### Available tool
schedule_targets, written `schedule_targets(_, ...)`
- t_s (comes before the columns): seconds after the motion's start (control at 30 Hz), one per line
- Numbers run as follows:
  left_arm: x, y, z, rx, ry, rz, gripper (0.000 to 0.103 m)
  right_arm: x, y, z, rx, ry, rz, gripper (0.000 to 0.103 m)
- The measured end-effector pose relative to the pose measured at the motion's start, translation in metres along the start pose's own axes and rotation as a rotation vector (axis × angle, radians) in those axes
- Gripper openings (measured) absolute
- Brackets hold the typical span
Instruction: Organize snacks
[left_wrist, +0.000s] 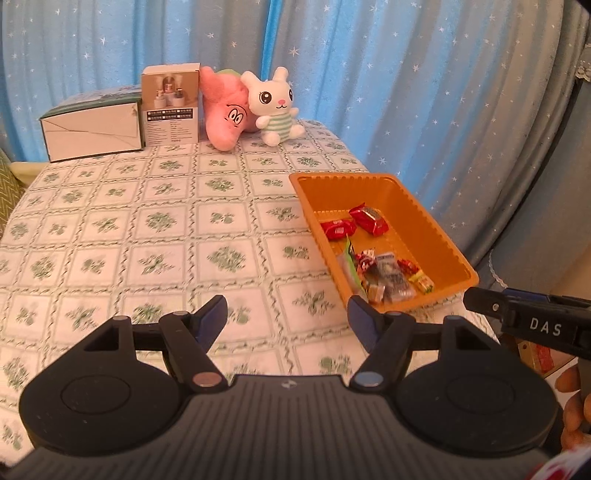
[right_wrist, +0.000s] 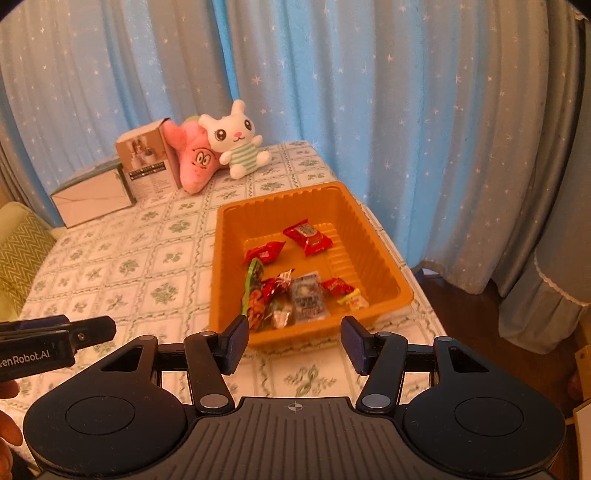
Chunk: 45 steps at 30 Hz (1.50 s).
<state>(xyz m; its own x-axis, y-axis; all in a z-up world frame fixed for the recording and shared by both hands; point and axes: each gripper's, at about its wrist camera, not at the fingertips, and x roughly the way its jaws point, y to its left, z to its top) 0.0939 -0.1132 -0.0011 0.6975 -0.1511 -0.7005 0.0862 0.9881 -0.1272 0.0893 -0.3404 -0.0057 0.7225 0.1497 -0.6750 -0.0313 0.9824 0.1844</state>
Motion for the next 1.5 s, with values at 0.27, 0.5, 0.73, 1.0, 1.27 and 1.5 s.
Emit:
schedule_targets(0.27,-0.036,0.004,-0.022,-0.008,-0.004,0.024,0.069,-0.040,0.015,-0.027,-0.027,-0.032,0.011,0.056)
schedule_targets(0.5,-0.063,0.001,-0.044,-0.017,-0.018,0.021,0.069,-0.074,0.026,-0.043,-0.043,-0.058,0.004,0.056)
schedule_targets(0.73,-0.088,0.002,-0.060,-0.020,-0.041,0.020,0.068,-0.090,0.033,-0.058,-0.047,-0.033,-0.013,0.056)
schedule_targets(1.0,-0.111,0.007,-0.074,-0.041,-0.055,0.017,0.067,-0.103,0.042,-0.066,-0.055,-0.020,-0.004,0.056)
schedule_targets(1.27,-0.128,0.005,-0.078,-0.014,-0.085,0.026,0.067,-0.115,0.056,-0.075,-0.089,-0.024,0.022,0.056)
schedule_targets(1.5,-0.130,0.003,-0.079,-0.007,-0.087,0.021,0.067,-0.119,0.061,-0.076,-0.092,-0.033,0.031,0.056)
